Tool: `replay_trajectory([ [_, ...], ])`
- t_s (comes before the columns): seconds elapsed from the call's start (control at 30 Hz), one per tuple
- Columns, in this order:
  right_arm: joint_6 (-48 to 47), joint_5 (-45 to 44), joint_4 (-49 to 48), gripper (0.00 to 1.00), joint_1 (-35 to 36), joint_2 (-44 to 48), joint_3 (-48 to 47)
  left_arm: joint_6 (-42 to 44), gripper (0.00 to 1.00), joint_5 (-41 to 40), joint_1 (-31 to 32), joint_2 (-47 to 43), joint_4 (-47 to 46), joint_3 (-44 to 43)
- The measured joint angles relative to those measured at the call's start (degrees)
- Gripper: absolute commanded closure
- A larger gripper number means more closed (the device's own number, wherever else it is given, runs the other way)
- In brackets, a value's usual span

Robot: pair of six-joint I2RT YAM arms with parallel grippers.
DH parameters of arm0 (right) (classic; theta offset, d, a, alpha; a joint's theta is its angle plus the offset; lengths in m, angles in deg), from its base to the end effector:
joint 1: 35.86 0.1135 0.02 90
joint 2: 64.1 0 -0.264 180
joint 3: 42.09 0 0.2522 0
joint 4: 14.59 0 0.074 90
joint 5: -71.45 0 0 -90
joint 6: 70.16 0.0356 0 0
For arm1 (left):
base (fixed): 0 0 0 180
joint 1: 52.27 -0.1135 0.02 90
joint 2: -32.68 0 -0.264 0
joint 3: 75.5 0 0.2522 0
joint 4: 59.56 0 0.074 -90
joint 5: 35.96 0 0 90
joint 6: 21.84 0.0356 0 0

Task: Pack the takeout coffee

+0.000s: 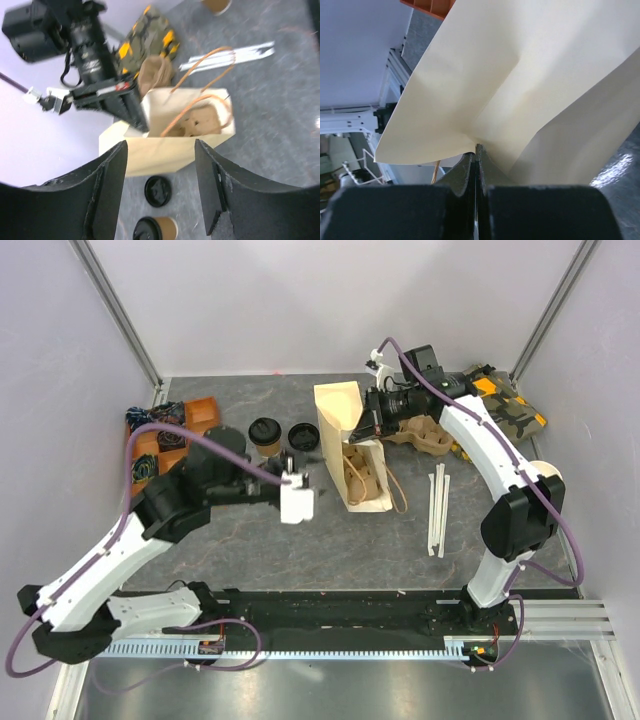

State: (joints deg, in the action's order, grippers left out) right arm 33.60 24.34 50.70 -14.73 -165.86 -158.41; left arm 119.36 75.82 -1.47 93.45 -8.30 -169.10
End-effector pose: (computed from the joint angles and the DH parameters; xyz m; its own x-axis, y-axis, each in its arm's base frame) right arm 0.3469 0.1600 0.3579 -0.8598 -0.1455 -0.4895 -0.4751 0.5793 0.6623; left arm 0.1191 -0.1669 0.4468 0.6090 0.3983 -0.6859 0.7461 0.0059 0.6659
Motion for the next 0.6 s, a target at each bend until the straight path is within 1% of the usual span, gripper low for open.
replay_trajectory([
  [0.03, 1.05, 0.55, -0.52, 1.00, -0.13, 0.28, 0.61, -0.15, 0.43, 0.76, 0.96, -1.36, 0.33, 0.90],
  [0.07, 2.58, 1.05, -1.25, 1.00, -0.31, 0.57, 1.36, -0.17, 0.46, 1.14, 2.71, -3.08, 0.28, 2.75],
  [0.13, 5.53, 1.53, -2.60, 1.00, -0.48, 0.68, 2.49, -0.42, 0.48, 1.11, 7.52, -7.08, 1.40, 8.07],
  [0.23, 9.14, 1.70, -4.13, 1.00, -0.50, 0.68, 3.78, -1.95, 0.48, -2.54, 17.38, -9.81, 2.95, 14.78],
  [0.3, 11.28, 1.57, -4.66, 1.00, -0.50, 0.68, 4.42, -3.10, 0.47, -6.64, 23.80, -9.49, 1.27, 19.32],
  [0.33, 12.07, 1.42, -4.85, 1.00, -0.50, 0.68, 4.59, -3.43, 0.45, -8.68, 25.03, -8.72, -0.22, 21.29],
  [0.43, 14.12, 0.92, -5.33, 1.00, -0.48, 0.68, 4.72, -3.80, 0.43, -13.66, 26.67, -5.11, -6.29, 26.29],
  [0.6, 15.91, 0.57, -5.88, 1.00, -0.50, 0.68, 4.72, -3.30, 0.42, -19.85, 27.98, 1.79, -18.78, 32.06],
])
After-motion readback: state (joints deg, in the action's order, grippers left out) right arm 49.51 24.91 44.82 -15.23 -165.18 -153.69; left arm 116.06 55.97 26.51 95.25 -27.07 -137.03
